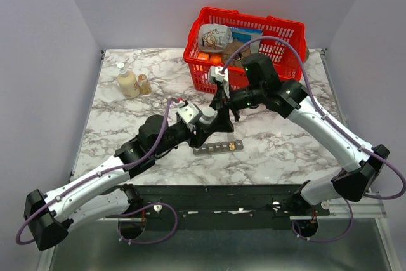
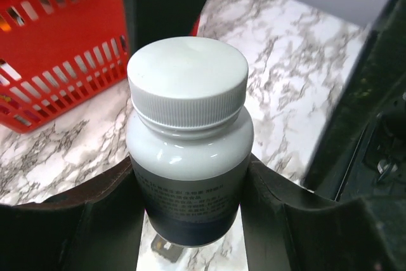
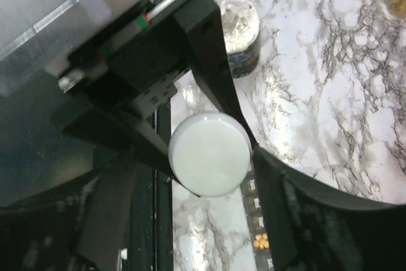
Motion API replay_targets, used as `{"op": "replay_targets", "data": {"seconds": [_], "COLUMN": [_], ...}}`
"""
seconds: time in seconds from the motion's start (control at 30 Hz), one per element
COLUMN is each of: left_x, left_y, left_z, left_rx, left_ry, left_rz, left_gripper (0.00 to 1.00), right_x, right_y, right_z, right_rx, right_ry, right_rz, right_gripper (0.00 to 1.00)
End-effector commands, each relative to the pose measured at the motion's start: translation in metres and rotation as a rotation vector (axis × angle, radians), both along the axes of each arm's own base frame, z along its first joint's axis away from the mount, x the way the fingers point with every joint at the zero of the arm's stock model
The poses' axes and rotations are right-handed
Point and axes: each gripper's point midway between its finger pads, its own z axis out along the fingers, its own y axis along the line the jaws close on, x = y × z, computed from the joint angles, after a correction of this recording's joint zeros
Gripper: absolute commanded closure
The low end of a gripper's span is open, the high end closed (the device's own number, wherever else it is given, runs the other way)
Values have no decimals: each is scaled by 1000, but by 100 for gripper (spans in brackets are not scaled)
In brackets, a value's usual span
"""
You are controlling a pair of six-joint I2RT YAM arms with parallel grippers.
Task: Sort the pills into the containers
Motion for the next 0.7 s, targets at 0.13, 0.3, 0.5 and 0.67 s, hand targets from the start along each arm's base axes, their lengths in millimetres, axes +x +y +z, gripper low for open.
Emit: {"op": "replay_targets", "data": {"seconds": [0.13, 0.3, 0.5, 0.67], "left_x": [-40, -83, -114, -113], "left_y": [-11, -18, -25, -31], "left_z": [44, 37, 32, 27], "left_rx": [-169, -152, -125, -107], "left_ry": [-47, 4, 75, 102], "left_rz": [-213, -462, -677, -704], "left_gripper": [100, 100, 100, 100], "right_x": [-39, -51, -81, -89], "right_y": [-26, -43, -46, -40], "right_z": [34, 44, 43, 38], "right_rx": [61, 120, 193, 192], "right_ry": [-34, -318, -277, -202], "right_rz": [219, 348, 536, 576], "right_gripper": [0, 0, 1, 10]}}
